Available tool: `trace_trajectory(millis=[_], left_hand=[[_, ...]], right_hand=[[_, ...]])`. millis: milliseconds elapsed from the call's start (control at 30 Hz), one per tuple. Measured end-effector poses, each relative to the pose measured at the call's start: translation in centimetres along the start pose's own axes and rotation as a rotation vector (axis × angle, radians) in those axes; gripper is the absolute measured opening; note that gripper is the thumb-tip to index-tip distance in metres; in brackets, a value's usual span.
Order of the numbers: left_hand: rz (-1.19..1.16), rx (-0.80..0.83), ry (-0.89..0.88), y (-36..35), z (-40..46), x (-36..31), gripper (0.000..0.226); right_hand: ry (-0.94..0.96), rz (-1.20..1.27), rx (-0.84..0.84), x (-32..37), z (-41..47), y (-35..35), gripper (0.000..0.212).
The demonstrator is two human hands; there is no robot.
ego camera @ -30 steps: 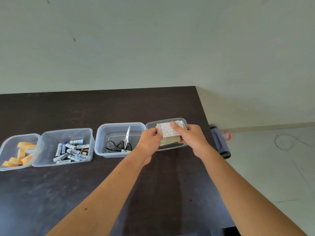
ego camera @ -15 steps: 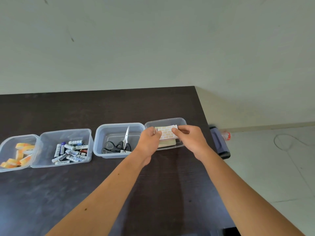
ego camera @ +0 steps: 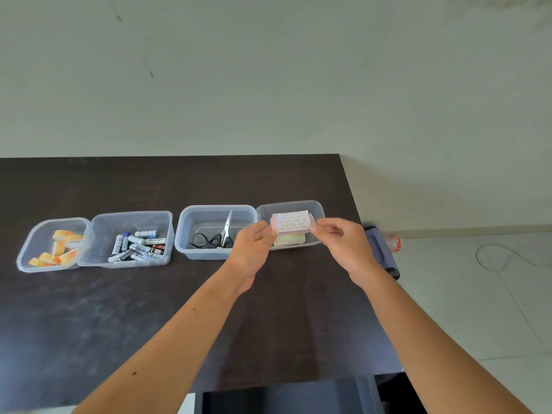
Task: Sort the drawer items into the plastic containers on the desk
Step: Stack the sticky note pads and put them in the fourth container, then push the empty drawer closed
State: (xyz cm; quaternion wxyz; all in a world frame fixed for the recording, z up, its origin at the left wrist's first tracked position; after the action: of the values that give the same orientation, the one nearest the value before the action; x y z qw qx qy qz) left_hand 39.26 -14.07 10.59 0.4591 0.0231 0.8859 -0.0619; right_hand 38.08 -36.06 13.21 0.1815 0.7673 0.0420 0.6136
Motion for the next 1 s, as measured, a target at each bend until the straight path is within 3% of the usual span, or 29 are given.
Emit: trace_trajectory(millis=[100, 600, 1000], left_hand=[[-0.01, -0.007, -0.021, 0.5, -2.2, 1.2, 0.06], [0.038, 0.02, -0.024, 0.3, -17.9, 13.0, 0.03], [0.417, 0.019, -0.001, 3.9, -26.7, 29.4, 0.052]], right_hand=[[0.009, 0.025, 0.011, -0.1, -2.5, 0.4, 0.028], [0.0, 0.014, 0.132, -6.4, -19.3, 1.2, 0.024], [-0.128, -0.161, 0.405, -19.8, -34.2, -0.6, 0.05]])
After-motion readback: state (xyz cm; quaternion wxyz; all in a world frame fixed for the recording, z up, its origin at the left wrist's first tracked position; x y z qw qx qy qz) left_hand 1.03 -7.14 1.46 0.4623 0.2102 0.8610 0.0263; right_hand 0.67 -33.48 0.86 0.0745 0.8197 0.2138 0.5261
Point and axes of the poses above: each hand's wrist, its own z-axis towards the middle knuckle, its own y-axis out of the back of the hand, x = y × z, the point moved 10 cm from there along z, towards the middle knuckle, and after that the axes turned 6 degrees about y, right-handed, at the moved point
